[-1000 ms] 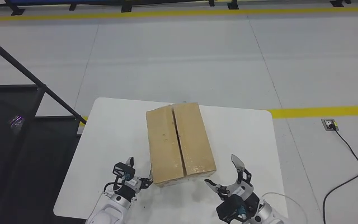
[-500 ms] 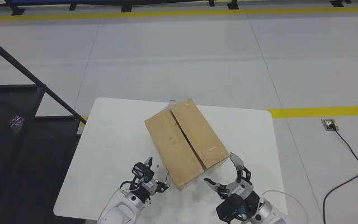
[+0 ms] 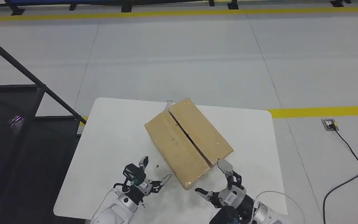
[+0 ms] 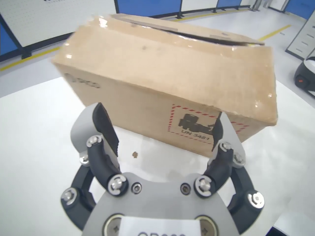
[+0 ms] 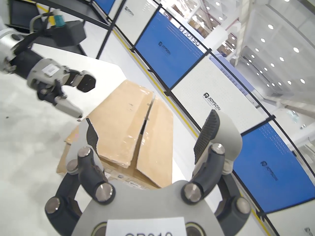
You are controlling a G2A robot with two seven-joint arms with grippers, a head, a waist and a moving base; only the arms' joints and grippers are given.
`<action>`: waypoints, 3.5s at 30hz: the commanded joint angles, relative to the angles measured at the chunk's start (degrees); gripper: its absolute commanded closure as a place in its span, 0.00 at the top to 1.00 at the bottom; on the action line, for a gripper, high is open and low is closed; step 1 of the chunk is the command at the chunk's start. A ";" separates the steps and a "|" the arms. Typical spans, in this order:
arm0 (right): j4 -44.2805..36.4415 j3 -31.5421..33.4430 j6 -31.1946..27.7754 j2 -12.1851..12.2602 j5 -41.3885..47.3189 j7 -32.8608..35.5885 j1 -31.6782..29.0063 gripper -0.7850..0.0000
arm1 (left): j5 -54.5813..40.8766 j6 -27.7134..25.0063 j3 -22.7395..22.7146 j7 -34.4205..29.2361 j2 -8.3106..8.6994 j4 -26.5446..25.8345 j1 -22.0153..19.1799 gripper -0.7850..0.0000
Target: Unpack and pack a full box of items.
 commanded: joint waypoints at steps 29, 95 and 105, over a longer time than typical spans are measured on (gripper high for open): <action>12.41 -28.43 8.14 -6.37 -26.68 38.33 16.91 1.00 | -11.20 4.03 -14.80 4.56 0.60 0.26 6.42 1.00; -4.10 -1.45 14.44 -4.94 2.23 16.24 -1.63 1.00 | -10.14 3.76 -10.41 -5.09 0.11 10.14 -10.28 1.00; -3.34 1.72 14.84 -4.94 8.50 13.07 -2.19 1.00 | -3.87 4.98 -2.16 -3.42 -1.21 24.30 -23.47 1.00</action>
